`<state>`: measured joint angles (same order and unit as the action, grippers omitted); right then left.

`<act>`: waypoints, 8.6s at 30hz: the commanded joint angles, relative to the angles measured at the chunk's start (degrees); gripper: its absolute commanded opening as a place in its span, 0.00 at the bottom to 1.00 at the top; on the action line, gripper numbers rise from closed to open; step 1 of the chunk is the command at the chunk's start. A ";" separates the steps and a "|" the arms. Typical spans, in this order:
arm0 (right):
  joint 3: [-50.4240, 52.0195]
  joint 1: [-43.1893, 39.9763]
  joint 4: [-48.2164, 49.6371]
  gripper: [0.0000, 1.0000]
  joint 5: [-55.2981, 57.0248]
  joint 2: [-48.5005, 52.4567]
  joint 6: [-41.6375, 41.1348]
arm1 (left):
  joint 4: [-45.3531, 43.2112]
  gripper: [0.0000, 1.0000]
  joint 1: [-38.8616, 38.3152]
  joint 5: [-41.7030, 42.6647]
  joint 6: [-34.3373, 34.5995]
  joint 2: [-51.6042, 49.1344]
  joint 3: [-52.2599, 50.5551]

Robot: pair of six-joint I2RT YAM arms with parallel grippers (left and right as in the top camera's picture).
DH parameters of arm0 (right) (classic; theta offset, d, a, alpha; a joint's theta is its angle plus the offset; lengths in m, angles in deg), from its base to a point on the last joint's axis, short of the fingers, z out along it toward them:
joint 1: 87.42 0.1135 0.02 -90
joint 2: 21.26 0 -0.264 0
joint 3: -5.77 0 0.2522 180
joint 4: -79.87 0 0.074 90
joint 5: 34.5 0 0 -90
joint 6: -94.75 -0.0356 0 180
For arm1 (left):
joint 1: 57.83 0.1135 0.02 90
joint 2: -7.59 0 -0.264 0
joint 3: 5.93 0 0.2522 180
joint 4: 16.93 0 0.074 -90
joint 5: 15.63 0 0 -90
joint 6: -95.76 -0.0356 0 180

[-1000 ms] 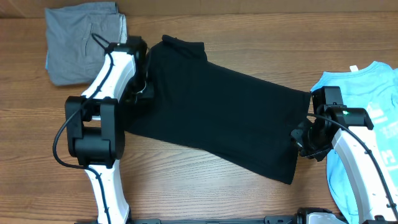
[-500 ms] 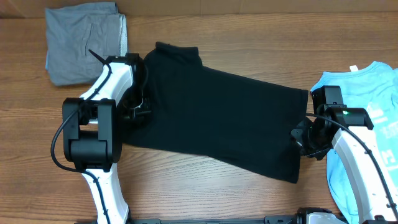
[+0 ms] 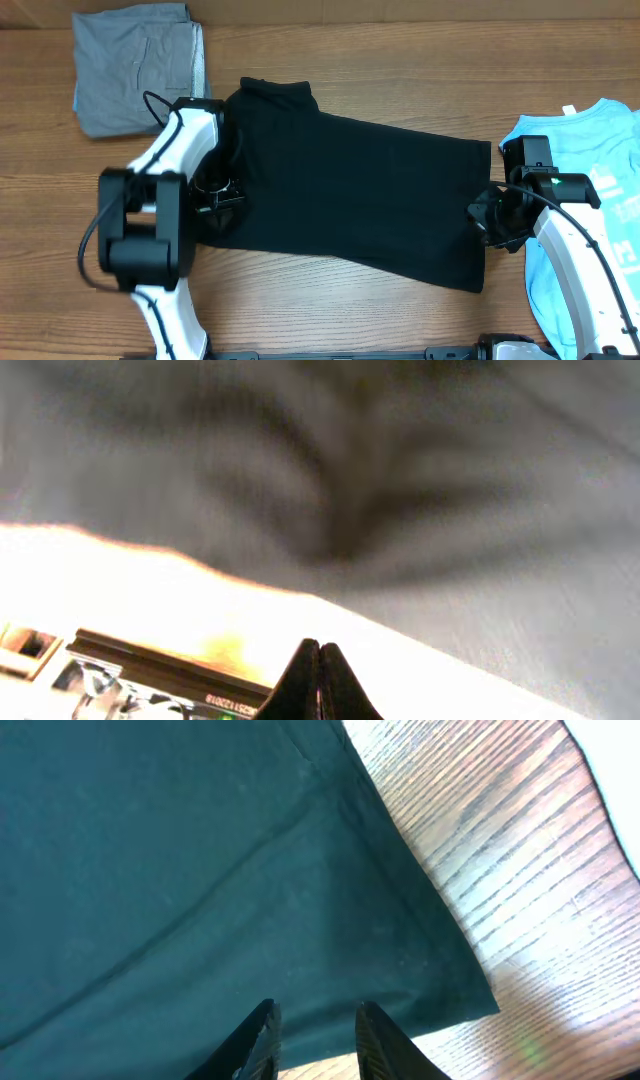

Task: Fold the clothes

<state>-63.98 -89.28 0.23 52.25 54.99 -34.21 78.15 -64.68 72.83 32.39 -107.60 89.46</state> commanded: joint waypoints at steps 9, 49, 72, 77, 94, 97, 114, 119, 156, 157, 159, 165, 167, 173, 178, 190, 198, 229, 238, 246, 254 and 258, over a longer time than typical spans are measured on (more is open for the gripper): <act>-5.68 -0.13 1.44 0.29 -2.97 -0.37 0.26 | -12.07 0.04 -3.96 -3.98 0.98 15.89 -4.83; -5.68 -0.13 0.85 0.28 -3.93 -0.37 1.97 | -21.66 0.04 -0.68 6.95 -2.91 0.48 -22.47; -5.70 -0.13 3.67 0.31 -4.22 -0.37 3.04 | -11.58 0.33 -5.88 -0.46 3.26 38.58 -21.84; -5.70 -0.13 3.80 0.32 -6.10 -0.37 3.06 | -28.72 0.95 -5.86 -1.31 -4.50 38.62 -18.49; -5.70 -0.13 2.38 0.31 -5.86 -0.37 4.96 | -49.31 0.96 2.34 -4.98 -18.97 3.78 4.57; -5.70 -0.13 2.45 0.31 -5.84 -0.37 4.98 | -49.68 0.96 3.30 -4.04 -18.97 0.68 6.45; -5.70 -0.13 4.31 0.32 -5.84 -0.37 5.55 | -53.27 0.87 4.31 4.66 -21.44 -7.34 7.06; -5.70 -0.13 4.33 0.32 -5.16 -0.37 6.23 | -54.66 0.87 4.33 4.57 -21.40 -7.72 7.06; -28.92 -0.24 16.94 0.39 3.08 19.80 10.93 | -57.75 0.07 4.22 4.57 -18.91 -7.91 7.06; -30.49 -0.31 16.63 0.39 4.31 21.97 10.93 | -57.55 0.09 4.22 4.57 -18.91 -7.91 7.04; -33.53 -0.70 16.04 0.39 5.70 26.32 10.95 | -57.48 0.10 4.22 4.57 -18.88 -7.91 7.04; -36.09 -1.25 16.94 0.39 5.84 35.39 10.95 | -57.44 0.04 4.20 4.57 -18.91 -7.91 7.04; -36.09 -1.31 17.42 0.39 6.88 37.35 10.93 | -57.37 0.04 4.20 4.59 -18.91 -7.91 7.04; -36.06 -1.38 17.81 0.39 9.20 41.97 10.47 | -57.29 0.04 4.20 4.57 -18.91 -7.91 7.04; -36.06 -1.38 17.73 0.38 9.60 45.13 10.47 | -56.92 0.04 4.20 4.59 -18.91 -7.91 7.04; -35.95 -1.38 16.55 0.34 9.73 47.12 10.49 | -56.11 0.04 4.20 4.57 -18.91 -7.91 7.04; -35.89 -1.38 16.90 0.35 9.70 47.28 10.49 | -56.08 0.05 4.22 4.57 -18.91 -7.91 7.04; -34.05 -1.38 17.79 0.27 9.75 47.34 10.49 | -56.11 0.09 4.22 4.57 -18.91 -7.91 7.04; -34.01 -1.38 17.49 0.12 9.73 47.34 10.49 | -56.35 0.05 4.22 4.57 -18.91 -7.91 7.04; -34.01 -1.38 17.38 0.04 9.90 47.34 10.45 | -57.33 0.04 4.20 5.44 -20.09 -7.06 7.63; -34.14 -1.62 16.94 0.04 10.32 47.23 7.65 | -55.36 0.04 4.20 10.58 -23.54 0.20 7.78; -34.62 -1.75 15.82 0.04 10.08 47.19 7.19 | -52.70 0.04 4.20 10.43 -24.35 4.00 7.78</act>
<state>-98.19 -90.42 16.44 61.72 101.44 -25.64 24.75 -60.35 81.90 9.99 -108.63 95.34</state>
